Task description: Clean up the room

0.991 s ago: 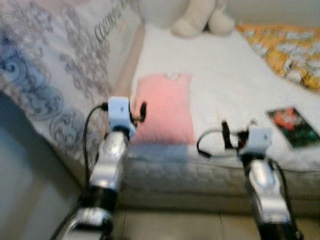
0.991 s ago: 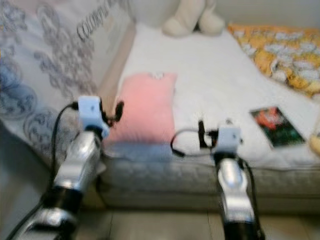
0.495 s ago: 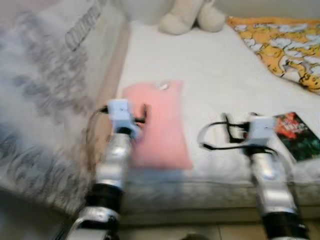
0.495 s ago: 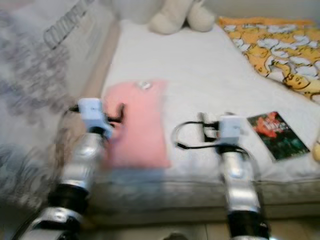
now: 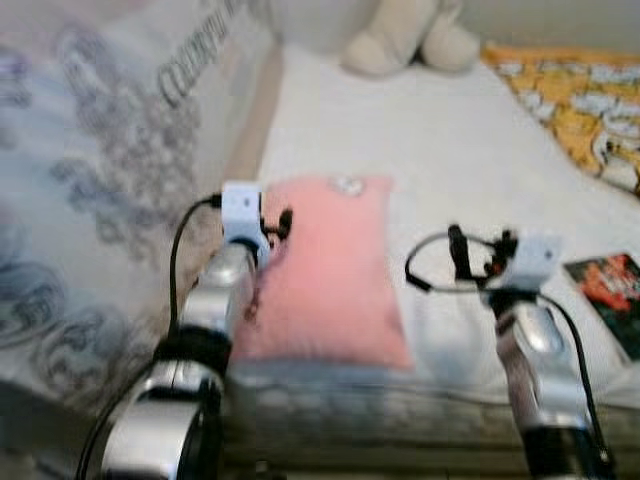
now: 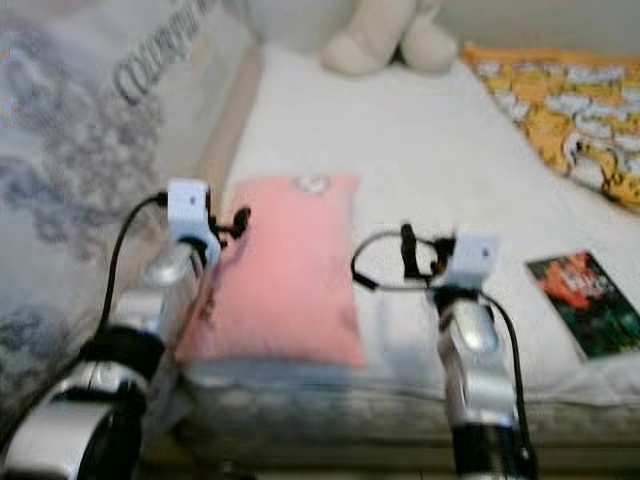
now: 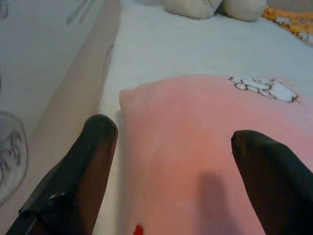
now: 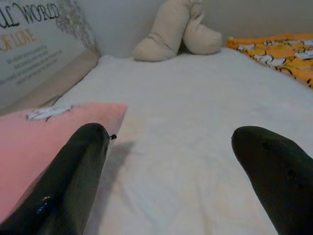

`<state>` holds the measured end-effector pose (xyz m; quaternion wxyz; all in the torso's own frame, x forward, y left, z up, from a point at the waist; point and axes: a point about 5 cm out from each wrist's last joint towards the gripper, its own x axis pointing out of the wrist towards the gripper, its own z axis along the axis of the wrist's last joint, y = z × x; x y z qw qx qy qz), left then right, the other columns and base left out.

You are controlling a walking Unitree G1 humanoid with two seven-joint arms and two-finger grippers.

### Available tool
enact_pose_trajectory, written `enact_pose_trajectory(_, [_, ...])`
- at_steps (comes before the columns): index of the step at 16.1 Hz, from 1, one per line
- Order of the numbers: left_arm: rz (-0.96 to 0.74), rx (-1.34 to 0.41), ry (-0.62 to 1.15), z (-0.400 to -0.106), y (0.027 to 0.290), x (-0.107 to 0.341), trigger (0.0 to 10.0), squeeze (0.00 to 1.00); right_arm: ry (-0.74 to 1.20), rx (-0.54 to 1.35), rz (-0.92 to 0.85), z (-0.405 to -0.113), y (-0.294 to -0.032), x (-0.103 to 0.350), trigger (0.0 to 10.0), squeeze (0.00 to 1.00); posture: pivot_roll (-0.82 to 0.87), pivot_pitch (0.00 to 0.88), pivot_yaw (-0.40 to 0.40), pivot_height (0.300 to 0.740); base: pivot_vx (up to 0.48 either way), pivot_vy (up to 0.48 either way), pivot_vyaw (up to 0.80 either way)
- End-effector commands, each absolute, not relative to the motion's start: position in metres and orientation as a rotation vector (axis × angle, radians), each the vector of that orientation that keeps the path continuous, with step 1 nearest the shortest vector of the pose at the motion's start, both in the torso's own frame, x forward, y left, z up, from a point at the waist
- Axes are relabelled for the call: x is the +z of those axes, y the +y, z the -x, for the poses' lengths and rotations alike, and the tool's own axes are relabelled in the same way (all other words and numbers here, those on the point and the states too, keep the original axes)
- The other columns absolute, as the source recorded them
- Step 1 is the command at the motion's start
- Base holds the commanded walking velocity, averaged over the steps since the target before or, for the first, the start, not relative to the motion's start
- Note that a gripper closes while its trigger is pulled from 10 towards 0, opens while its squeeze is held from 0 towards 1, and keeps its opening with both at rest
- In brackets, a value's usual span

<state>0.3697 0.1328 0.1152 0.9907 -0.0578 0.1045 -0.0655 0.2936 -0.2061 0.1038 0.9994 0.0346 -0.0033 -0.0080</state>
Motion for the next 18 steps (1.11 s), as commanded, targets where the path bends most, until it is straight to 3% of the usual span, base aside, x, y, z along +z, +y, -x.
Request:
enact_pose_trajectory(1, [0.129,-0.134,0.245,-0.374,0.142,0.116,10.0,0.00,-0.009,-0.017,-0.070,-0.289,-0.208,0.107,10.0,0.00,-0.11,0.000,0.017,0.740,0.000,0.000,0.00])
enact_pose_trajectory(7, [0.268,-0.139,0.437,-0.374,0.158,0.098,10.0,0.00,0.073,0.003,-0.060,-0.249,-0.215,0.100,10.0,0.00,-0.19,0.023,-0.011,0.740,0.000,0.000,0.00])
enact_pose_trajectory(9, [0.383,-0.186,0.458,-0.375,0.141,0.097,10.0,0.00,0.105,0.049,-0.069,-0.229,-0.215,0.103,10.0,0.00,-0.23,0.048,-0.020,0.740,0.000,0.000,0.00])
enact_pose_trajectory(14, [0.379,-0.298,0.583,-0.360,0.110,0.073,10.0,0.00,0.145,0.091,-0.084,-0.221,-0.208,0.103,10.0,0.00,-0.24,0.032,-0.013,0.740,0.000,0.000,0.00])
enact_pose_trajectory(16, [0.434,-0.342,0.633,-0.352,0.100,0.062,0.0,0.00,0.156,0.100,-0.089,-0.222,-0.207,0.103,10.0,0.00,-0.24,0.011,-0.010,0.740,0.000,0.000,0.00])
enact_pose_trajectory(18, [0.456,-0.339,0.637,-0.349,0.098,0.058,0.0,0.00,0.151,0.112,-0.089,-0.230,-0.204,0.103,10.0,0.00,-0.22,0.000,-0.007,0.740,0.000,0.000,0.00])
